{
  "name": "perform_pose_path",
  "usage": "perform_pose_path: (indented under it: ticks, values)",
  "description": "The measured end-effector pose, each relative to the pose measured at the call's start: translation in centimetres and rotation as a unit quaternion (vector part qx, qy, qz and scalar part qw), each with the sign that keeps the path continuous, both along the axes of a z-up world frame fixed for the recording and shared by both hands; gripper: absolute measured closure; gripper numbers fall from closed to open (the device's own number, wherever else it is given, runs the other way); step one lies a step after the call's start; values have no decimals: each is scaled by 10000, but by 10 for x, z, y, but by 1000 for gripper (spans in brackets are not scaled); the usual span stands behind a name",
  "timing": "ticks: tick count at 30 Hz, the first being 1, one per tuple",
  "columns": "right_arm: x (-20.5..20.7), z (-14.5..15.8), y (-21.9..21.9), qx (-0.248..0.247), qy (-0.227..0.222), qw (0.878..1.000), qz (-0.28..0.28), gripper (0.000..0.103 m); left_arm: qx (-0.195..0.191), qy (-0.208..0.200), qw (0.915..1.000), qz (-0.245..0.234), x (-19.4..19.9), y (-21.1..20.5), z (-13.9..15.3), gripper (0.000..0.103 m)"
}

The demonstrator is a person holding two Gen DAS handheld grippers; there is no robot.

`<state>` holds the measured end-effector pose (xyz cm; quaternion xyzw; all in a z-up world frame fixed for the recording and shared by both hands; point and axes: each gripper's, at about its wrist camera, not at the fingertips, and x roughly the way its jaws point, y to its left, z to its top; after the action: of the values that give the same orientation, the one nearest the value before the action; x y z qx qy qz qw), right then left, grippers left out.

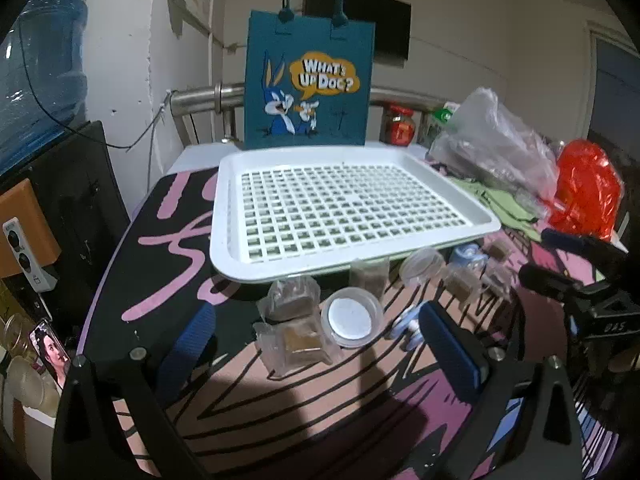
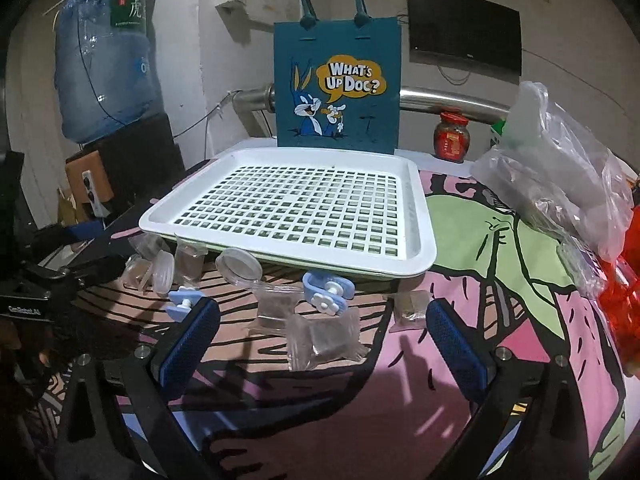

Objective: Organize objects
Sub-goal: 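Move both tools toward the clear packets in front of the tray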

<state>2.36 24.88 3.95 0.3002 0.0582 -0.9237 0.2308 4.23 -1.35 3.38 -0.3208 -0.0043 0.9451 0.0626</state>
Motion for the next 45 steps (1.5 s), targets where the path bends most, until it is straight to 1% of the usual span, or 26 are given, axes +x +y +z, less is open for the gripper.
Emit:
perform_pose_path:
  ticks: [2, 5, 9, 12, 15, 22, 45]
  values:
    - [-1, 0, 1, 9, -10, 10000, -30, 0, -90, -167, 9998, -12, -4, 4, -4, 0]
    - [-6, -4, -4, 148, -158, 9998, -37, 0, -121, -377, 9992, 5, -8, 6, -10, 0]
    - [-10, -9, -4, 194, -333, 9992, -53, 0, -18, -495, 9987, 129, -10, 1, -12, 0]
    - [-11, -10, -2, 142, -410, 9990, -94, 0, 17, -657, 9976, 234, -14, -2, -16, 0]
    - [-14, -12, -3, 202, -526, 9983, -148, 0, 12, -750, 9967, 303, -15, -3, -18, 0]
    - [-15, -15, -11, 369, -603, 9975, -87, 0, -66, -766, 9966, 280, -16, -2, -18, 0]
    - [-22, -18, -6, 173, -846, 9963, -20, 0, -43, -832, 9961, 280, -18, -3, -20, 0]
